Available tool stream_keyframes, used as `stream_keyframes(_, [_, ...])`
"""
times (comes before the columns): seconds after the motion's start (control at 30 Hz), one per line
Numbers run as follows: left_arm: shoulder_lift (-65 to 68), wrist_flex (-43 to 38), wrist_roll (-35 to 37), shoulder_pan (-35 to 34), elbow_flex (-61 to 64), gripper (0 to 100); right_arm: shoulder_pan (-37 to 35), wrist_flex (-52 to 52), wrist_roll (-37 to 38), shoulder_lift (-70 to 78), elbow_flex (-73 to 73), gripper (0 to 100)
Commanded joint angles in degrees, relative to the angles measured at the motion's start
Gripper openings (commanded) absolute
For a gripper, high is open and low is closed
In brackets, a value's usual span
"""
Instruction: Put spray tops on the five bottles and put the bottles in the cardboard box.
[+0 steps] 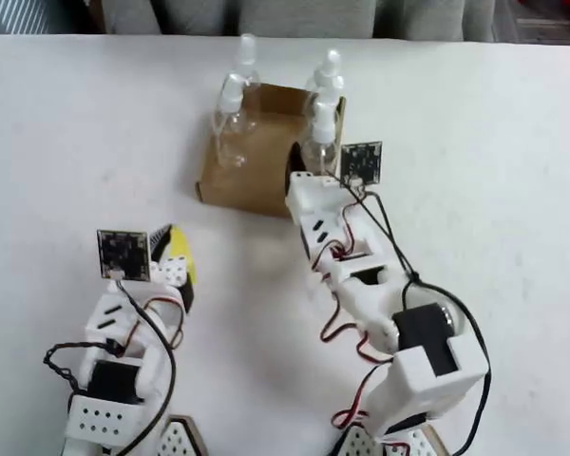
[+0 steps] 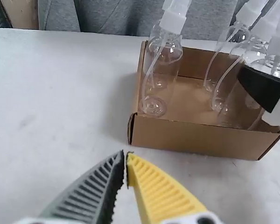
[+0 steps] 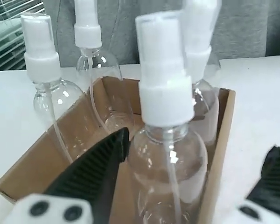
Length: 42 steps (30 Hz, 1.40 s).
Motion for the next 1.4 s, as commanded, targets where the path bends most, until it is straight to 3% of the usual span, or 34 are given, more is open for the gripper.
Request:
stream_keyframes(0.0, [-0.8,0.1,-0.4,-0.4,-0.2,2,0.5,0.2,-0.2,-4.5,-0.7,38.9])
stream_keyframes(0.27, [-0.8,0.1,-0.4,-0.4,-0.2,2,0.5,8.0,-0.5,-7.0,-4.2,38.9])
stream_keyframes(0.73, [-0.8,0.1,-0.4,-0.4,-0.2,2,0.7,11.4,-0.2,-15.5,-5.3,38.9])
stream_keyframes(1.1, [-0.7,0.1,-0.4,-0.4,-0.2,2,1.1,23.6,-0.2,-27.9,-9.8,38.4])
stream_keyframes(1.2, [-0.7,0.1,-0.4,-0.4,-0.2,2,1.5,28.1,-0.1,-33.1,-9.8,31.0])
stream_keyframes(1.37, [-0.7,0.1,-0.4,-0.4,-0.2,2,4.7,34.1,-0.1,-40.2,-9.7,6.6])
